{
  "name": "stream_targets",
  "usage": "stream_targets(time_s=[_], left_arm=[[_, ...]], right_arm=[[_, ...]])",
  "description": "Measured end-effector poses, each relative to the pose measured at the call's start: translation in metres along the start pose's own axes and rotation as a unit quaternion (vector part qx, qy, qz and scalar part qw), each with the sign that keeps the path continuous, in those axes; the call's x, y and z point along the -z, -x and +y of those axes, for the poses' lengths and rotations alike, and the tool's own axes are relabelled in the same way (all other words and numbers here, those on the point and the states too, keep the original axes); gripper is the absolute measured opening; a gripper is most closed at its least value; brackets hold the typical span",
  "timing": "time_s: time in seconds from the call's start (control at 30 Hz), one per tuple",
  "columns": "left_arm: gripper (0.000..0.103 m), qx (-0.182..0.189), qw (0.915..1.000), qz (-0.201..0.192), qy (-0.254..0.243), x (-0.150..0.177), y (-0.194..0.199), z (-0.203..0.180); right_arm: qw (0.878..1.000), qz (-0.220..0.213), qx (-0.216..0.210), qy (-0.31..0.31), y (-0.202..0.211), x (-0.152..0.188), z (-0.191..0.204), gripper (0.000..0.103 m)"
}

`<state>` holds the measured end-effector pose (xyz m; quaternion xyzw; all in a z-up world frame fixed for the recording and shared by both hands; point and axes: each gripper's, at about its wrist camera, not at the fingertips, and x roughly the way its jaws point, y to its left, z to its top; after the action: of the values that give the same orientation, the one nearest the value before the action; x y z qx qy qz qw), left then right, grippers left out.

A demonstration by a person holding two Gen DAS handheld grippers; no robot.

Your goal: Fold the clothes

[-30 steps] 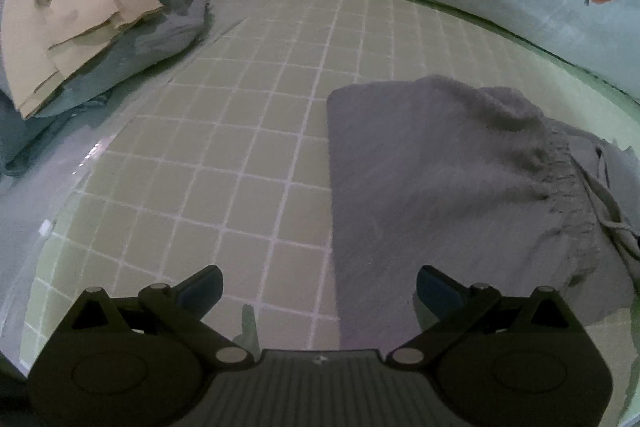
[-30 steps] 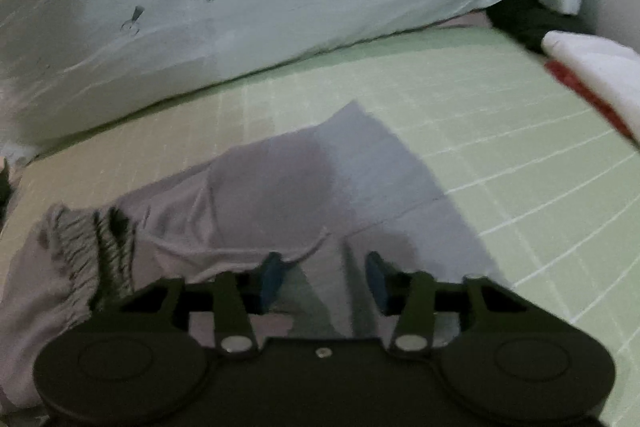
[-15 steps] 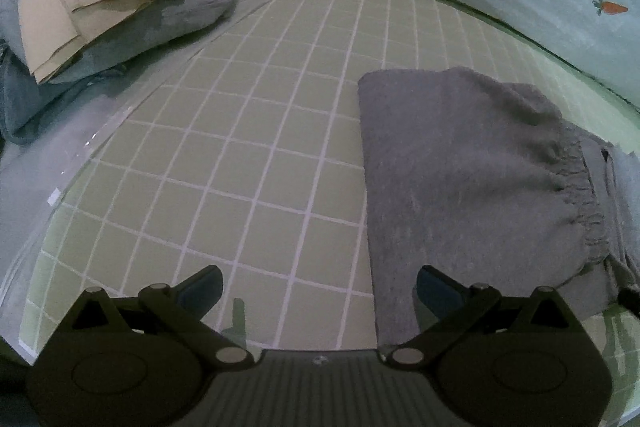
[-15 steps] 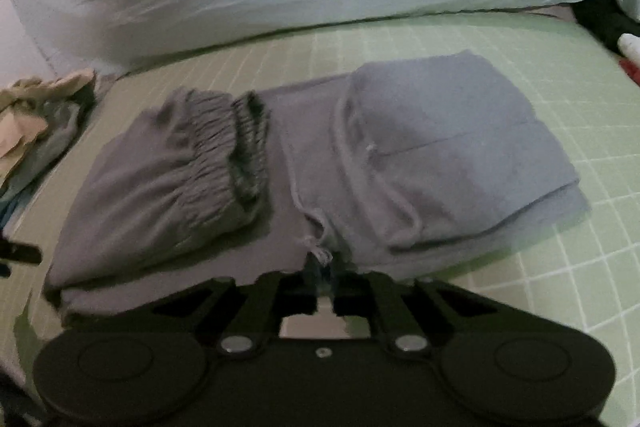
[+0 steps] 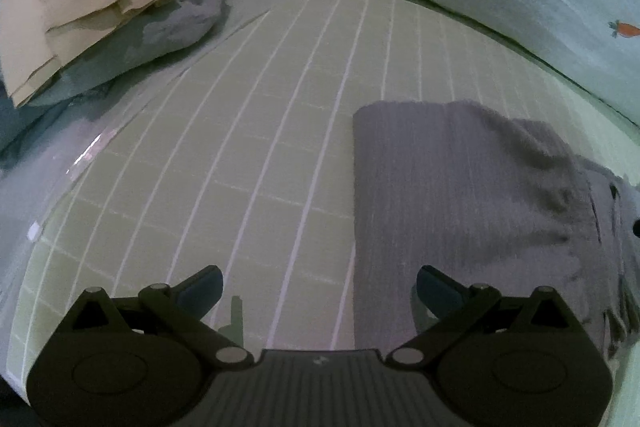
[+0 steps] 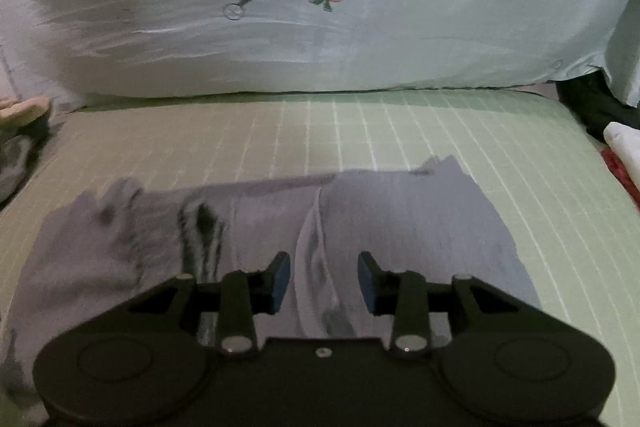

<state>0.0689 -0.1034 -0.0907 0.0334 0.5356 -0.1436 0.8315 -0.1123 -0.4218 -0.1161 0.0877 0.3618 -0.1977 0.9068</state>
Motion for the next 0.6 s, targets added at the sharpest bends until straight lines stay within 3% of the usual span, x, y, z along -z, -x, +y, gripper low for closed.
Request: stream_targets(time_s=[0.27,0.33,0.4,0.43,0.6], left_arm=[[0.102,-0.006,0.9999,0.003,-0.009,-0.045,-0.027,-0.015],[0.102,-0.004,0.9999,0.008,-0.012,-0.053,-0.033,-0.017],[0.102,-0.001,0.9998,0.012,-0.016,-0.057,-0.039,-0.018],[0.102,0.0,0.9998,0.013,-0.017,-0.058,-0.041,-0.019],[0.102,0.006,0.9995,0.021,-0.021,-0.058,-0.048,-0.019]], right_arm=[[0.999,0.031,0.034,0.022,-0.066,-0.037,0.018,0.037],[0.997,0.046,0.046,0.028,-0.075,-0.041,0.019,0.031],[0.997,0.054,0.056,0.028,-0.081,-0.041,0.018,0.009],[0.997,0.047,0.057,0.02,-0.077,-0.04,0.015,0.005],[0.998,-0.02,0.03,-0.051,-0.03,-0.038,-0.005,0.003]])
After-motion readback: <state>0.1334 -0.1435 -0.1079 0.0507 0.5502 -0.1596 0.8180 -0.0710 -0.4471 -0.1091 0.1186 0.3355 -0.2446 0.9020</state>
